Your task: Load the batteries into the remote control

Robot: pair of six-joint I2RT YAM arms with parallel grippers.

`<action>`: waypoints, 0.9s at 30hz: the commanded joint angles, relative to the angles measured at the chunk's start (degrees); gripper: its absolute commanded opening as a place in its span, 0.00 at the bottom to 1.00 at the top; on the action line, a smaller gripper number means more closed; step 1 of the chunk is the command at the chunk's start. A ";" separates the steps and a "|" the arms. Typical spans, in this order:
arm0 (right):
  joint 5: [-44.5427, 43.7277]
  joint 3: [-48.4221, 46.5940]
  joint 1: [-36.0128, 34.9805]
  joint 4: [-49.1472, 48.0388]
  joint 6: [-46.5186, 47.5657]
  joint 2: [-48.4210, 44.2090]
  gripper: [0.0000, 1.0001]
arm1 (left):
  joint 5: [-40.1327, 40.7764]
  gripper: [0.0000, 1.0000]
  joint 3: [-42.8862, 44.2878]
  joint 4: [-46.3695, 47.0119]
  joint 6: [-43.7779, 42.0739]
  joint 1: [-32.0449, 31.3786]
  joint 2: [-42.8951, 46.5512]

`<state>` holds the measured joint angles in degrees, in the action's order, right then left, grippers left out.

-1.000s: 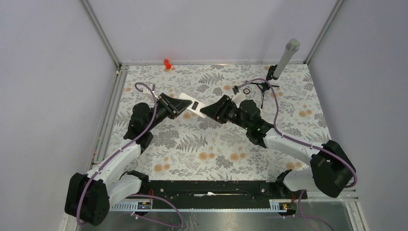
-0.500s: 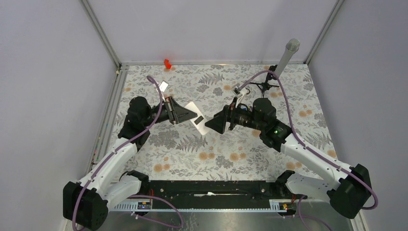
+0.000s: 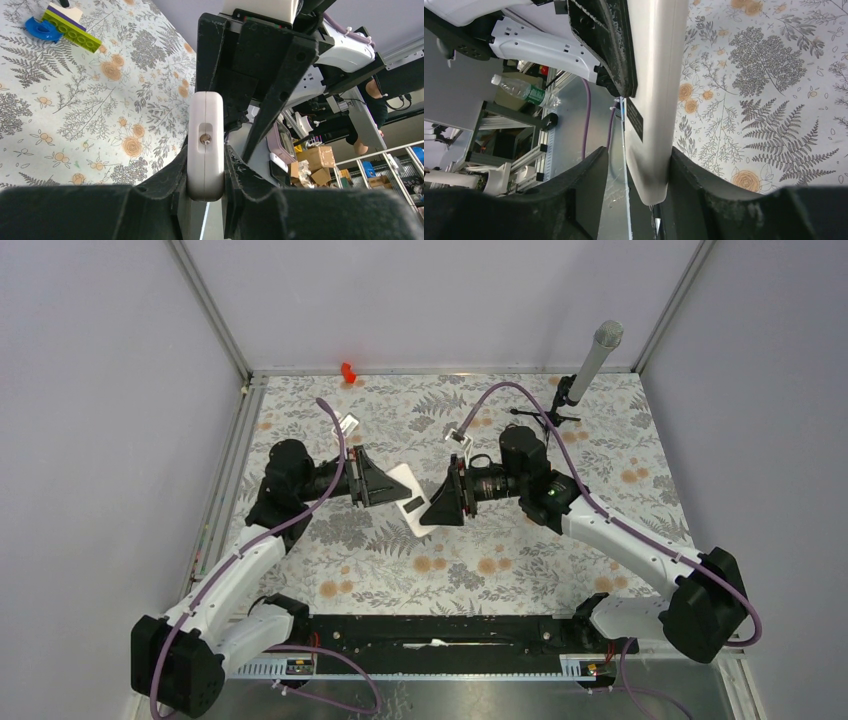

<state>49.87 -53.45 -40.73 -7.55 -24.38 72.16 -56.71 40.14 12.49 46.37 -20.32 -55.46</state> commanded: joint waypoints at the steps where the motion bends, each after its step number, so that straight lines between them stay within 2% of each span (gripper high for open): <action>1: 7.05 -0.42 -0.28 -3.66 0.31 -0.57 0.50 | -2.31 0.00 2.18 2.92 -0.98 -0.25 -0.49; 8: 6.03 -2.77 -2.73 -0.34 3.25 1.12 0.41 | -1.18 0.00 1.63 6.41 2.09 -0.34 -0.51; 12: 4.71 -3.78 -3.20 -0.27 2.82 2.32 0.27 | 0.49 0.01 1.44 6.49 2.47 -0.35 -0.03; 15: 2.65 -4.14 -3.19 -0.36 2.15 2.68 0.05 | 1.15 0.08 1.20 6.54 2.67 -0.38 0.26; 16: 1.43 -4.22 -3.21 -0.17 2.08 2.62 0.00 | 1.49 0.14 1.17 6.35 2.63 -0.34 0.46; 17: -0.22 -4.23 -3.14 0.16 1.94 2.47 0.00 | 2.01 0.23 1.17 5.71 2.29 -0.33 0.72; 19: -3.92 -4.16 -3.21 0.81 1.95 2.03 0.00 | 3.84 0.52 1.15 3.64 0.82 -0.35 1.63; 20: -6.57 -4.08 -3.19 1.42 2.13 1.52 0.00 | 5.69 0.61 1.17 1.65 -0.57 -0.34 2.38; 22: -12.95 -4.12 -3.07 3.94 3.02 0.66 0.00 | 10.81 0.72 1.79 -4.83 -4.80 -0.27 3.76; 24: -20.15 -4.47 -2.81 7.88 4.21 0.29 0.00 | 17.59 0.97 3.19 -12.20 -8.54 0.03 4.96; 27: -31.85 -5.75 -1.38 15.93 5.13 1.37 0.00 | 31.36 0.99 5.02 -23.90 -11.56 0.53 7.06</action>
<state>35.31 -55.31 -43.40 -0.23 -21.67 74.30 -44.23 40.80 2.52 41.63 -20.49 -51.40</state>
